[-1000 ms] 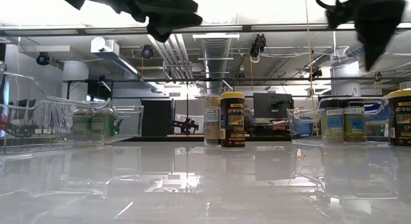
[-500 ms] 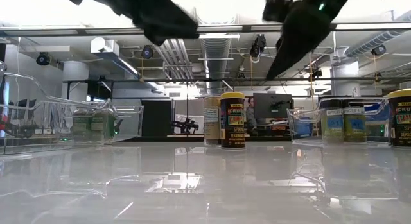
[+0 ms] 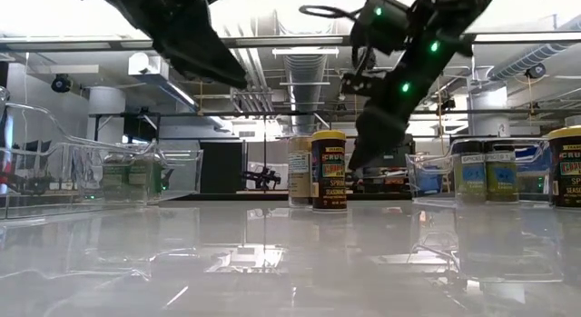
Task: Sort spices by type
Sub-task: Move the left yellow spice bottle a few centimeters away from the other bottle
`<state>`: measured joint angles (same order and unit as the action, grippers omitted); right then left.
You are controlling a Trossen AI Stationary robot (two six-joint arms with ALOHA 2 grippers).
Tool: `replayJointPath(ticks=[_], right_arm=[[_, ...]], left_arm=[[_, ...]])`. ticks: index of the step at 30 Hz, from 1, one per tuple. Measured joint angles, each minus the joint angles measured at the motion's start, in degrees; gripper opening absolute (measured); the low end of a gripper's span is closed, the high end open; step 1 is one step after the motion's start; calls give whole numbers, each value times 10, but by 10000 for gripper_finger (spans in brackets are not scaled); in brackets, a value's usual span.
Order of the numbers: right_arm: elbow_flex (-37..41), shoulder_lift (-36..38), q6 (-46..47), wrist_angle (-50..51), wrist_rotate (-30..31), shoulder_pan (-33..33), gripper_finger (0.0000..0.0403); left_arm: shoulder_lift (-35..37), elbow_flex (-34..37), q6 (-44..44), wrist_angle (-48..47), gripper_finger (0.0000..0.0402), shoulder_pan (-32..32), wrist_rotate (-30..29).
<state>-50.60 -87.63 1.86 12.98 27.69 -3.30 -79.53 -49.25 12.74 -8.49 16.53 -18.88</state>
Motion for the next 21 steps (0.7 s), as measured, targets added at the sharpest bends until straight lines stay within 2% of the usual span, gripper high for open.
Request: replayJointPath(ticks=[7, 14, 21], right_arm=[[24, -37, 11, -104, 8, -5, 359], [23, -51, 37, -147, -51, 14, 359], [23, -80, 61, -197, -58, 39, 359]], left_arm=[[0, 10, 28, -16, 141, 12, -1], [0, 22, 13, -15, 141, 12, -5], [0, 22, 17, -10, 163, 6, -31]])
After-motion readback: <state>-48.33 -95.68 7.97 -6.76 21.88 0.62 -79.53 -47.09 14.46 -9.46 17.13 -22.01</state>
